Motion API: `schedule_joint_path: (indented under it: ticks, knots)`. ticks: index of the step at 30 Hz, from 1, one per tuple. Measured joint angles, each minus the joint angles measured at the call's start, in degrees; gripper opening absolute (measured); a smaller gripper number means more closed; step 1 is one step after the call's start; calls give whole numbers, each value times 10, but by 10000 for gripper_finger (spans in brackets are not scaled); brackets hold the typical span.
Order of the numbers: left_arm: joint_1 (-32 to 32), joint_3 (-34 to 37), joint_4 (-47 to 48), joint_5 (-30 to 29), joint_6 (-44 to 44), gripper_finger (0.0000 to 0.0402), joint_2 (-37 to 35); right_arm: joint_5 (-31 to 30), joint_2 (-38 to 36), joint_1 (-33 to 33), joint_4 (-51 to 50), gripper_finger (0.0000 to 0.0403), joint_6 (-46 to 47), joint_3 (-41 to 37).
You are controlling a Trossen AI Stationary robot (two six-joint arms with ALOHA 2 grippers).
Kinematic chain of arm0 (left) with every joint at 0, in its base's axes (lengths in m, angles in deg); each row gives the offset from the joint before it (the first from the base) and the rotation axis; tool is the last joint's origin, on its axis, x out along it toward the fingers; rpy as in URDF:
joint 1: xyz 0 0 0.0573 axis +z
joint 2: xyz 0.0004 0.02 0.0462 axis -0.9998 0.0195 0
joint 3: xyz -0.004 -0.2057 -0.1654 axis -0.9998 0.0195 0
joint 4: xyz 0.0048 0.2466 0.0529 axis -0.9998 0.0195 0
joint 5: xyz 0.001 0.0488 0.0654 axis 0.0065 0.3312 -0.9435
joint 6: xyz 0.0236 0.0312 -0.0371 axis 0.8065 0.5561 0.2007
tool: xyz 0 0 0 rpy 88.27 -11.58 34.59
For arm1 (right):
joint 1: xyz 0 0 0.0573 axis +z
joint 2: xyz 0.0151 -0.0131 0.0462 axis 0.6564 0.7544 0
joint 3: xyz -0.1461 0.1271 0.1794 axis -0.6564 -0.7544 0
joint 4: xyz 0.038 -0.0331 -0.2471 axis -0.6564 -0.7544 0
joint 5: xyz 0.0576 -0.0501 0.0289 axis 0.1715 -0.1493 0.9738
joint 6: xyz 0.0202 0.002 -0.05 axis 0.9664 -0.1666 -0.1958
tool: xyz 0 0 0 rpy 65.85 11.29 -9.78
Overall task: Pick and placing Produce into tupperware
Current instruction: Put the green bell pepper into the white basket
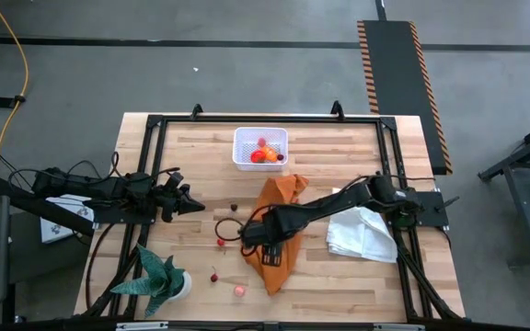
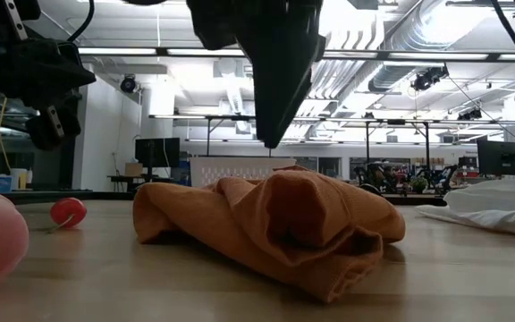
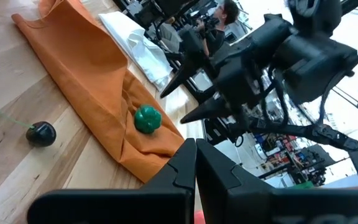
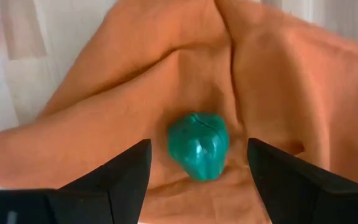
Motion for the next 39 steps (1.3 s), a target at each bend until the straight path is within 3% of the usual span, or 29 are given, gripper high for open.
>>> schedule_joint_path:
  ticks: [15,22,36,39]
  knots:
    - [0,0,0,0,-6,1,0,-41,8,11,3,257,-3,-1]
    - [0,0,0,0,-12,1,0,-11,6,11,29,257,-1,-53]
    - [0,0,0,0,-32,1,0,-15,1,7,43,257,-52,-56]
    - [0,0,0,0,-37,1,0,-21,-6,6,80,257,-45,-91]
